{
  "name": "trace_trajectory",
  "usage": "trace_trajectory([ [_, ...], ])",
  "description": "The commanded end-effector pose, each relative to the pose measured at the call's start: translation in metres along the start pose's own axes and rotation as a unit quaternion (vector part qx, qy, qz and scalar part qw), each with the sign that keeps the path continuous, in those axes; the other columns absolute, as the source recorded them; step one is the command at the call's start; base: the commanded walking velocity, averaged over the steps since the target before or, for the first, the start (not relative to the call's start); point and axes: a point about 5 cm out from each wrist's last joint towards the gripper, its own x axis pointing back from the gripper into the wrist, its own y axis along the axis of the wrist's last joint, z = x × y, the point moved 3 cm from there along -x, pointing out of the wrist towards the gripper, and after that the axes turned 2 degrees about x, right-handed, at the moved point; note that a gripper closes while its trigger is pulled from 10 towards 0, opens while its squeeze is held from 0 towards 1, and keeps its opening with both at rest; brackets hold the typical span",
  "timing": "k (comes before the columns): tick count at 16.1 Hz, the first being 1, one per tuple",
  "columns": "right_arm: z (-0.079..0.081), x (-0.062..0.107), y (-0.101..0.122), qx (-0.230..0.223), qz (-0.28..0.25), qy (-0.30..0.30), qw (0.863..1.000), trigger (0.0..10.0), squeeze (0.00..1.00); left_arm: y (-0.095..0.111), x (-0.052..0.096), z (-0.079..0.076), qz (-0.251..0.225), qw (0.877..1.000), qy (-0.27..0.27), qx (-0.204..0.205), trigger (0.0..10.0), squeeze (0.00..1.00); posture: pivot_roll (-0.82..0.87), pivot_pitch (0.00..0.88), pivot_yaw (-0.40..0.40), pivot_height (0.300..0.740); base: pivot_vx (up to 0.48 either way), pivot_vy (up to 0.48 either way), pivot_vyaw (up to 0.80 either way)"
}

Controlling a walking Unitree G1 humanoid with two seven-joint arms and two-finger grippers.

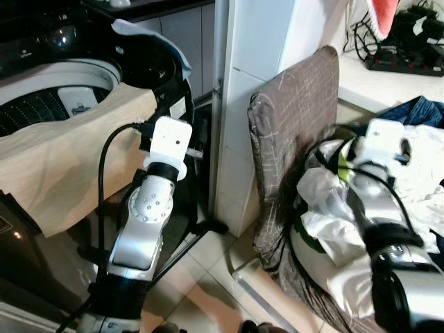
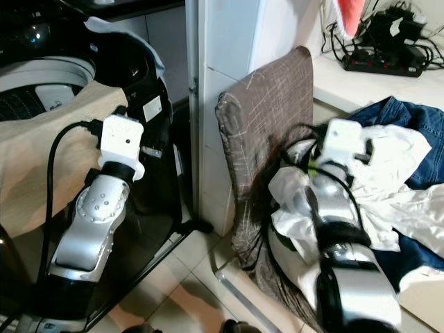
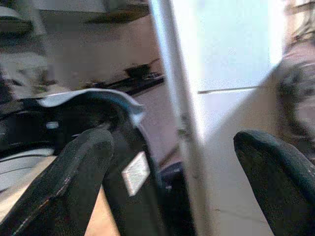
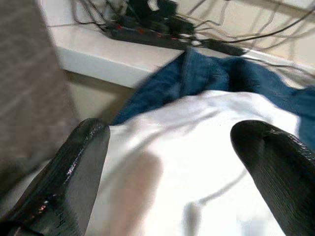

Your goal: Clothes washing

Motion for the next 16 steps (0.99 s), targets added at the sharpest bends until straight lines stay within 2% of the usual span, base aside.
trace_trajectory([
  [1, -0.012, -0.003, 0.0, 0.006, 0.002, -0.016, 1.0, 10.0, 1.0, 0.001, 0.003, -0.016, -0.011, 0.996, -0.076, 0.047, 10.0, 0.0, 0.04, 0.017, -0.017, 0.74, 0.0, 0.0, 0.0],
  [2, -0.013, -0.002, -0.003, 0.009, 0.003, -0.017, 1.0, 10.0, 1.0, 0.003, 0.006, -0.023, -0.017, 0.991, -0.122, 0.057, 10.0, 0.0, 0.04, 0.017, -0.017, 0.74, 0.0, 0.0, 0.0],
  [3, -0.013, 0.0, -0.005, 0.011, 0.003, -0.015, 1.0, 10.0, 1.0, 0.005, 0.012, -0.032, -0.021, 0.979, -0.189, 0.07, 10.0, 0.0, 0.03, 0.017, -0.015, 0.74, 0.0, 0.0, 0.0],
  [4, -0.017, 0.002, -0.002, 0.018, -0.003, -0.019, 1.0, 10.0, 1.0, 0.006, 0.02, -0.038, -0.013, 0.962, -0.262, 0.076, 10.0, 0.0, 0.02, 0.016, -0.006, 0.74, 0.0, 0.0, 0.0],
  [5, -0.02, 0.002, -0.002, 0.022, -0.003, -0.021, 1.0, 10.0, 1.0, 0.006, 0.023, -0.039, -0.008, 0.954, -0.289, 0.077, 10.0, 0.0, 0.01, 0.014, -0.002, 0.74, 0.0, 0.0, 0.0],
  [6, -0.02, 0.003, -0.004, 0.021, -0.001, -0.02, 1.0, 10.0, 1.0, 0.006, 0.023, -0.039, -0.006, 0.952, -0.295, 0.08, 10.0, 0.0, 0.01, 0.014, -0.002, 0.74, 0.0, 0.0, 0.0],
  [8, -0.009, 0.0, -0.022, -0.001, 0.058, 0.028, 0.998, 10.0, 1.0, 0.012, 0.021, -0.046, -0.018, 0.945, -0.319, 0.074, 10.0, 0.0, -0.01, 0.01, 0.011, 0.74, 0.0, 0.0, 0.0],
  [9, -0.012, -0.003, -0.027, 0.004, 0.073, 0.023, 0.997, 10.0, 0.0, 0.019, 0.022, -0.051, -0.028, 0.939, -0.332, 0.081, 10.0, 0.0, -0.01, 0.01, 0.012, 0.74, 0.0, 0.0, 0.0],
  [12, -0.022, -0.002, -0.048, -0.016, 0.138, 0.006, 0.99, 10.0, 0.0, 0.025, 0.023, -0.052, -0.035, 0.932, -0.349, 0.09, 10.0, 0.0, -0.01, 0.012, 0.014, 0.74, 0.0, 0.0, 0.0],
  [15, -0.005, -0.003, -0.047, -0.062, 0.153, 0.066, 0.984, 10.0, 0.0, 0.032, 0.022, -0.05, -0.043, 0.932, -0.348, 0.092, 10.0, 0.0, 0.0, 0.012, 0.01, 0.74, 0.0, 0.0, 0.0],
  [16, -0.002, -0.002, -0.049, -0.056, 0.16, 0.081, 0.982, 10.0, 0.0, 0.033, 0.022, -0.052, -0.044, 0.932, -0.349, 0.093, 10.0, 0.0, 0.0, 0.012, 0.01, 0.74, 0.0, 0.0, 0.0],
])
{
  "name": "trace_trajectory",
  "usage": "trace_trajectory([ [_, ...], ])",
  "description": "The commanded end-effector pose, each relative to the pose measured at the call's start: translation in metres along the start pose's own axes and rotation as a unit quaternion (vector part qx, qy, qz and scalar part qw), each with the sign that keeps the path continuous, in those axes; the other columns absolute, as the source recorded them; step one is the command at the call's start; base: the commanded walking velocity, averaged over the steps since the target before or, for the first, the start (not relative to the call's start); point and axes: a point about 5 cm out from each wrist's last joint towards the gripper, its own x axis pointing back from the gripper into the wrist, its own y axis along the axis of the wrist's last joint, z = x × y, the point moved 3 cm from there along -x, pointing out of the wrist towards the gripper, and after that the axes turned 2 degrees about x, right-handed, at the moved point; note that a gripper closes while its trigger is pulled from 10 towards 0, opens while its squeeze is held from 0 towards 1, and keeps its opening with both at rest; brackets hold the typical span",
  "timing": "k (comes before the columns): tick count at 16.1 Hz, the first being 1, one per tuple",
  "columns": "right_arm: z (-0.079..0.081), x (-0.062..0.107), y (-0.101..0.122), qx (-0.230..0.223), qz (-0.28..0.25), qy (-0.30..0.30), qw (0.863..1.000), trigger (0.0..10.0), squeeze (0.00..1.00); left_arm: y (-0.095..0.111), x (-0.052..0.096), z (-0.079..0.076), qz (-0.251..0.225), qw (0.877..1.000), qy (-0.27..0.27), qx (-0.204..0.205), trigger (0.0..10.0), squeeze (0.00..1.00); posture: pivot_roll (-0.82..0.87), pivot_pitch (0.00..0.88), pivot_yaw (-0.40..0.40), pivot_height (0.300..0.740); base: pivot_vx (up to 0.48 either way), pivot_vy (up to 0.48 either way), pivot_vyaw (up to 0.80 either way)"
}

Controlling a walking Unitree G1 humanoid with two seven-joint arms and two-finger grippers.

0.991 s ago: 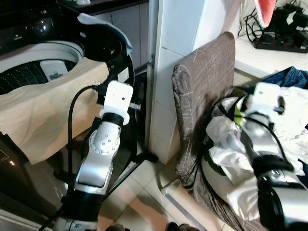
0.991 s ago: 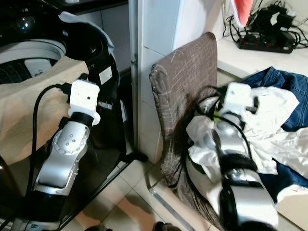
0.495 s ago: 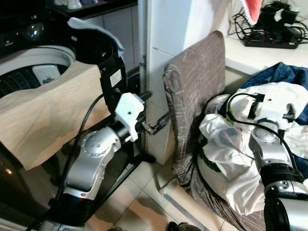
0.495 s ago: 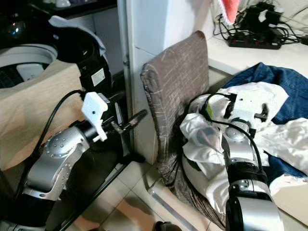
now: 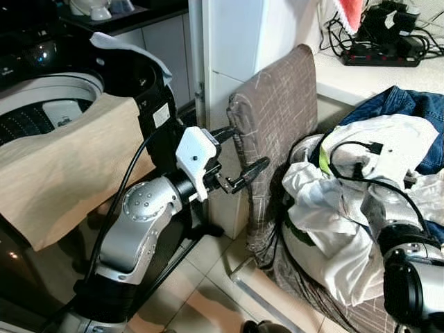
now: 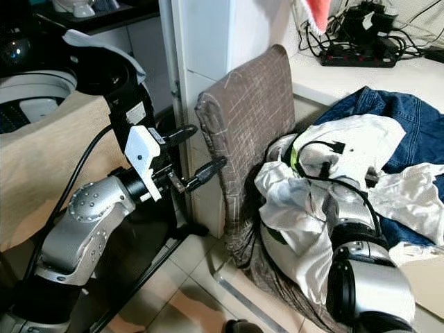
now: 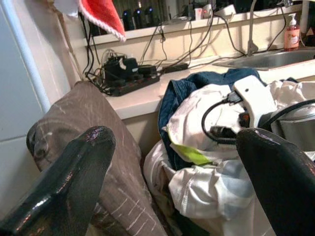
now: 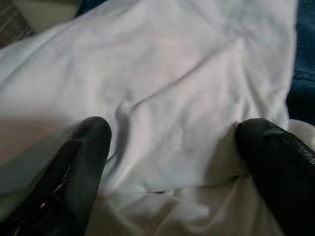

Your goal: Clothes washing

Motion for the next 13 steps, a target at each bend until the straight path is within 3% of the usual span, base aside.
trace_trajectory([
  [1, 0.005, 0.0, -0.006, -0.005, 0.018, 0.017, 1.0, 10.0, 0.0, 0.006, -0.002, -0.001, -0.005, 1.0, -0.003, -0.006, 10.0, 0.0, 0.0, 0.012, 0.008, 0.74, 0.0, 0.0, 0.0],
  [2, 0.007, 0.0, -0.006, -0.003, 0.017, 0.021, 1.0, 0.0, 0.0, 0.005, -0.002, -0.003, -0.004, 1.0, -0.003, -0.004, 10.0, 0.0, 0.0, 0.012, 0.008, 0.74, 0.0, 0.0, 0.0],
  [3, 0.011, 0.001, -0.006, -0.007, 0.022, 0.031, 0.999, 0.0, 0.0, 0.005, -0.002, -0.003, -0.004, 1.0, -0.003, -0.004, 10.0, 0.0, 0.0, 0.012, 0.008, 0.74, 0.0, 0.0, 0.0],
  [6, 0.025, 0.002, -0.006, -0.074, 0.033, 0.067, 0.994, 0.0, 0.0, 0.006, -0.003, -0.001, -0.01, 1.0, 0.014, -0.005, 10.0, 0.0, 0.01, 0.015, 0.002, 0.74, 0.0, 0.0, 0.0],
  [8, 0.033, 0.003, 0.003, -0.069, 0.017, 0.077, 0.995, 0.0, 0.0, 0.007, -0.003, 0.001, -0.014, 0.999, 0.029, -0.002, 10.0, 0.0, 0.01, 0.021, 0.0, 0.74, 0.0, 0.0, 0.0],
  [9, 0.045, 0.005, 0.02, -0.038, -0.024, 0.086, 0.995, 0.0, 0.0, 0.003, -0.005, 0.006, -0.015, 0.997, 0.071, 0.004, 10.0, 0.0, 0.01, 0.024, -0.003, 0.74, 0.0, 0.0, 0.0],
  [11, 0.049, 0.006, 0.035, -0.026, -0.059, 0.087, 0.994, 0.0, 0.0, 0.001, -0.007, 0.001, -0.015, 0.997, 0.076, 0.01, 10.0, 0.0, 0.01, 0.024, -0.003, 0.74, 0.0, 0.0, 0.0],
  [13, 0.06, 0.011, 0.063, 0.003, -0.129, 0.105, 0.986, 0.0, 0.0, -0.002, -0.007, -0.004, -0.013, 0.997, 0.075, 0.013, 10.0, 0.0, 0.02, 0.016, -0.011, 0.74, 0.0, 0.0, 0.0],
])
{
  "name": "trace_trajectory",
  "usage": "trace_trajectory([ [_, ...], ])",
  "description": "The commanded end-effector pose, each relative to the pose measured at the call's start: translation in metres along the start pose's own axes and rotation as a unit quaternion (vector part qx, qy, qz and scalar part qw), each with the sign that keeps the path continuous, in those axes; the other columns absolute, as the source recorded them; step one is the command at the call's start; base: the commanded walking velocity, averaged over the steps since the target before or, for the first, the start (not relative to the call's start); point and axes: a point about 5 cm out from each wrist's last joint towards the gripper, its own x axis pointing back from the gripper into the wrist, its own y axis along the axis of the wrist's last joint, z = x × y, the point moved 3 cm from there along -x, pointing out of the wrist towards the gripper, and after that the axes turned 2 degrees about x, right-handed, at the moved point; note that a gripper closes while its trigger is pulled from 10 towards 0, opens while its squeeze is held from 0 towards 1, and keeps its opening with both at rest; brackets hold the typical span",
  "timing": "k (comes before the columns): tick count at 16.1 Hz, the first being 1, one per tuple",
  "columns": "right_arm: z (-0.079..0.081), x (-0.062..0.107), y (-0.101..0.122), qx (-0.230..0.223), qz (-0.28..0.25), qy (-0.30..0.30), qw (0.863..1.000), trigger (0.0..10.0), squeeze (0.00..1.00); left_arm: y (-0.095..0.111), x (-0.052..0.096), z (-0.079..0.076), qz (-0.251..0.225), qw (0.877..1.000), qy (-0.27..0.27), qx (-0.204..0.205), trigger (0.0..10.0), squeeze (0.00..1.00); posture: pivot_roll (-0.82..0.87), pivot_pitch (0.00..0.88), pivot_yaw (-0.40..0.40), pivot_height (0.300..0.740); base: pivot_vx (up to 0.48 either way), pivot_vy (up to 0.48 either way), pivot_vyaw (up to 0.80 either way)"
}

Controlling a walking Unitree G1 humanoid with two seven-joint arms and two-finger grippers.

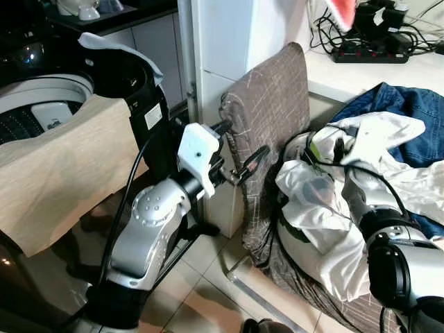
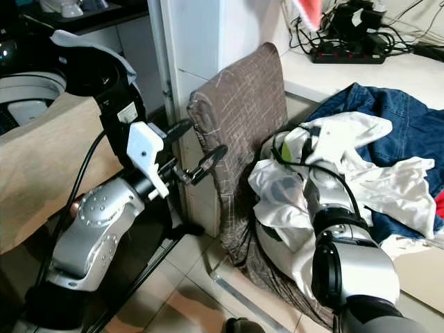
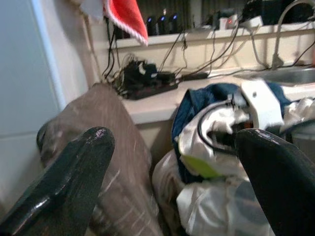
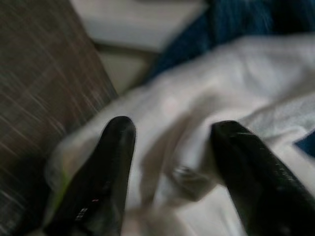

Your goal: Clothes washing

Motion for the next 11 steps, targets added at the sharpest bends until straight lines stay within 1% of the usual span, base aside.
trace_trajectory([
  [1, 0.015, -0.003, 0.037, 0.007, -0.069, 0.028, 0.997, 0.0, 0.0, 0.003, -0.002, -0.004, -0.003, 1.0, -0.005, -0.009, 10.0, 0.0, 0.03, 0.009, -0.013, 0.74, 0.0, 0.0, 0.0],
  [2, 0.024, -0.003, 0.054, 0.006, -0.098, 0.043, 0.994, 0.0, 0.0, 0.002, -0.002, -0.004, -0.002, 1.0, -0.004, -0.009, 10.0, 0.0, 0.03, 0.009, -0.013, 0.74, 0.0, 0.0, 0.0],
  [3, 0.027, -0.002, 0.063, 0.0, -0.114, 0.05, 0.992, 0.0, 0.0, 0.002, -0.003, -0.004, -0.002, 1.0, -0.003, -0.01, 10.0, 0.0, 0.03, 0.009, -0.013, 0.74, 0.0, 0.0, 0.0],
  [4, 0.033, -0.001, 0.079, -0.006, -0.138, 0.06, 0.989, 0.0, 0.0, 0.002, -0.003, -0.003, -0.002, 1.0, -0.002, -0.011, 10.0, 0.0, 0.02, 0.003, -0.013, 0.74, 0.0, 0.0, 0.0],
  [6, 0.044, 0.003, 0.11, -0.02, -0.189, 0.085, 0.978, 0.0, 0.0, 0.002, -0.004, 0.001, 0.0, 1.0, 0.011, -0.017, 10.0, 0.0, 0.03, 0.006, -0.012, 0.74, 0.0, 0.0, 0.0],
  [7, 0.046, 0.004, 0.116, -0.017, -0.2, 0.091, 0.975, 0.0, 0.0, 0.001, -0.004, 0.002, 0.002, 1.0, 0.014, -0.017, 10.0, 0.0, 0.02, 0.005, -0.012, 0.74, 0.0, 0.0, 0.0],
  [8, 0.045, 0.002, 0.123, 0.011, -0.197, 0.079, 0.977, 0.0, 0.0, -0.001, -0.004, 0.001, 0.007, 1.0, 0.014, -0.02, 10.0, 0.0, 0.02, 0.005, -0.018, 0.74, 0.0, 0.0, 0.0],
  [9, 0.037, -0.003, 0.112, 0.018, -0.157, 0.051, 0.986, 7.7, 0.0, -0.002, -0.005, 0.0, 0.008, 1.0, 0.014, -0.021, 10.0, 0.0, 0.02, 0.005, -0.019, 0.74, 0.0, 0.0, 0.0],
  [10, 0.023, -0.007, 0.089, 0.028, -0.114, 0.008, 0.993, 10.0, 0.0, -0.002, -0.005, 0.0, 0.008, 1.0, 0.015, -0.021, 10.0, 0.0, 0.02, 0.007, -0.02, 0.74, 0.0, 0.0, 0.0],
  [11, 0.008, -0.008, 0.069, 0.042, -0.086, -0.039, 0.995, 10.0, 1.0, -0.002, -0.005, 0.0, 0.008, 1.0, 0.017, -0.023, 10.0, 0.0, 0.02, 0.007, -0.02, 0.74, 0.0, 0.0, 0.0],
])
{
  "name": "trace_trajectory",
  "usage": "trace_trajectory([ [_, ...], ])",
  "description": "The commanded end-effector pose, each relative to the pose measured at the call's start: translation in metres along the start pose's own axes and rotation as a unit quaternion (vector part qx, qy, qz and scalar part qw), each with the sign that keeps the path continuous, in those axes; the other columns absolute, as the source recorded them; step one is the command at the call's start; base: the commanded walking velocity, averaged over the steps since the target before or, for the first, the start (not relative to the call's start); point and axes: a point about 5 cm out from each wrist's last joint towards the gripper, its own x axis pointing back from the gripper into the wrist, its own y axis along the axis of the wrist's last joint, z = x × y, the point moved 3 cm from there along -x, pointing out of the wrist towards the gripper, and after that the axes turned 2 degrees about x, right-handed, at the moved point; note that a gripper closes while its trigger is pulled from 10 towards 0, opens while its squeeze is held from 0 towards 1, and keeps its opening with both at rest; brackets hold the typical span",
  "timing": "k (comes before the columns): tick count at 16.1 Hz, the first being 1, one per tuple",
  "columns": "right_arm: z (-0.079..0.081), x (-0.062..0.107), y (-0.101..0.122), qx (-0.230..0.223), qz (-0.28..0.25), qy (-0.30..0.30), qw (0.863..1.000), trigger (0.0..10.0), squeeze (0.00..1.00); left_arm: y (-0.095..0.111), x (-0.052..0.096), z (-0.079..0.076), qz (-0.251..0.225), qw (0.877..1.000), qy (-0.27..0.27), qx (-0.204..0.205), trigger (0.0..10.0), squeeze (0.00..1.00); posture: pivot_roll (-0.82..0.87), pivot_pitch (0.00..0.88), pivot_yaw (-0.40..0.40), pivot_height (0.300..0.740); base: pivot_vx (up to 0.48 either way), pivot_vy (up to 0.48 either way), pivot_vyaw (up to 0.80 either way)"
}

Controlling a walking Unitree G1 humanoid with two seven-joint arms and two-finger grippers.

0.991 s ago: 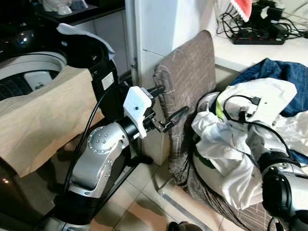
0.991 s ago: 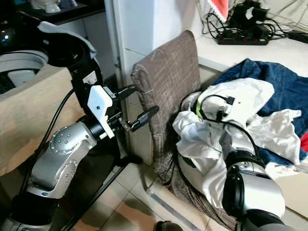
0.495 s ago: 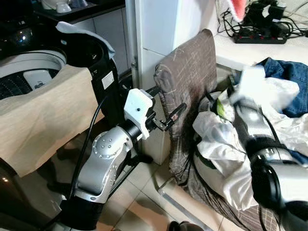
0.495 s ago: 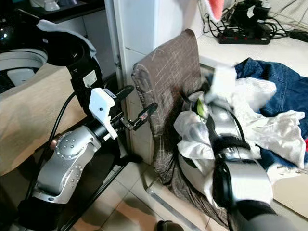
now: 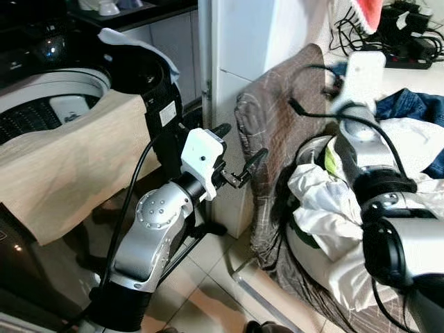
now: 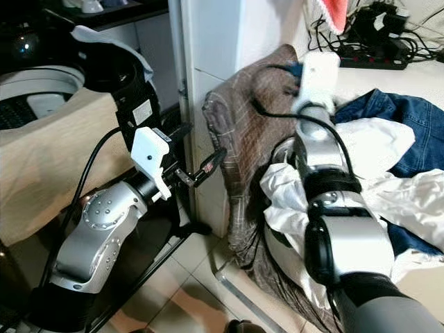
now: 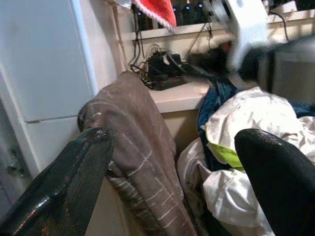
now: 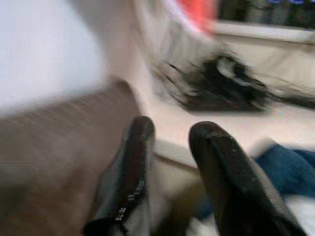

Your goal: Clothes washing

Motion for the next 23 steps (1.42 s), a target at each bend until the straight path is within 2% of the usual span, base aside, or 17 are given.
trace_trajectory([
  [1, -0.009, 0.005, -0.022, 0.028, 0.028, -0.024, 0.999, 10.0, 1.0, 0.001, -0.002, 0.001, 0.0, 1.0, 0.002, -0.006, 10.0, 0.0, 0.02, 0.007, -0.02, 0.74, 0.0, 0.0, 0.0],
  [2, -0.009, 0.011, -0.03, 0.056, 0.017, -0.028, 0.998, 10.0, 1.0, 0.0, -0.001, 0.001, 0.002, 1.0, 0.003, -0.007, 10.0, 0.0, 0.02, 0.013, -0.019, 0.74, 0.0, 0.0, 0.0],
  [4, -0.007, 0.023, -0.052, 0.048, 0.033, -0.026, 0.998, 10.0, 1.0, -0.004, 0.001, 0.006, 0.008, 1.0, 0.018, -0.016, 10.0, 0.0, 0.02, 0.017, -0.016, 0.74, 0.0, 0.0, 0.0],
  [7, -0.006, 0.031, -0.063, 0.045, 0.032, -0.029, 0.998, 10.0, 1.0, -0.004, 0.002, 0.011, 0.0, 0.999, 0.035, -0.008, 10.0, 0.0, 0.02, 0.019, -0.013, 0.74, 0.0, 0.0, 0.0],
  [9, -0.008, 0.037, -0.074, 0.044, 0.047, -0.035, 0.997, 10.0, 1.0, -0.01, 0.01, -0.001, 0.021, 0.999, -0.047, 0.011, 10.0, 0.0, 0.02, 0.019, -0.013, 0.74, 0.0, 0.0, 0.0],
  [11, -0.008, 0.04, -0.086, 0.016, 0.084, -0.036, 0.996, 10.0, 1.0, -0.014, 0.015, 0.001, 0.037, 0.997, -0.066, 0.0, 10.0, 0.0, 0.02, 0.019, -0.014, 0.74, 0.0, 0.0, 0.0],
  [12, -0.004, 0.045, -0.1, -0.021, 0.13, -0.023, 0.991, 10.0, 1.0, -0.013, 0.015, 0.005, 0.037, 0.997, -0.059, -0.01, 10.0, 0.0, 0.02, 0.019, -0.014, 0.74, 0.0, 0.0, 0.0],
  [13, -0.003, 0.046, -0.104, -0.042, 0.143, -0.019, 0.989, 10.0, 1.0, -0.012, 0.014, 0.005, 0.034, 0.998, -0.058, -0.01, 10.0, 0.0, 0.02, 0.019, -0.014, 0.74, 0.0, 0.0, 0.0],
  [14, -0.001, 0.045, -0.106, -0.07, 0.153, -0.013, 0.986, 10.0, 1.0, -0.01, 0.013, 0.005, 0.03, 0.998, -0.058, -0.01, 10.0, 0.0, 0.02, 0.019, -0.014, 0.74, 0.0, 0.0, 0.0],
  [17, -0.004, 0.041, -0.101, -0.106, 0.159, -0.02, 0.981, 10.0, 1.0, -0.01, 0.012, 0.0, 0.029, 0.997, -0.065, -0.006, 10.0, 0.0, 0.02, 0.022, -0.008, 0.74, 0.0, 0.0, 0.0],
  [19, -0.006, 0.037, -0.093, -0.103, 0.142, -0.02, 0.984, 10.0, 1.0, -0.01, 0.013, 0.0, 0.029, 0.998, -0.064, -0.004, 10.0, 0.0, 0.02, 0.024, -0.007, 0.74, 0.0, 0.0, 0.0],
  [21, -0.012, 0.028, -0.076, -0.086, 0.108, -0.023, 0.99, 10.0, 1.0, -0.01, 0.013, -0.001, 0.029, 0.997, -0.064, -0.004, 10.0, 0.0, 0.02, 0.024, -0.007, 0.74, 0.0, 0.0, 0.0],
  [23, -0.016, 0.024, -0.069, -0.078, 0.101, -0.028, 0.991, 10.0, 1.0, -0.011, 0.012, -0.002, 0.03, 0.997, -0.066, -0.003, 10.0, 0.0, 0.02, 0.024, -0.007, 0.74, 0.0, 0.0, 0.0],
])
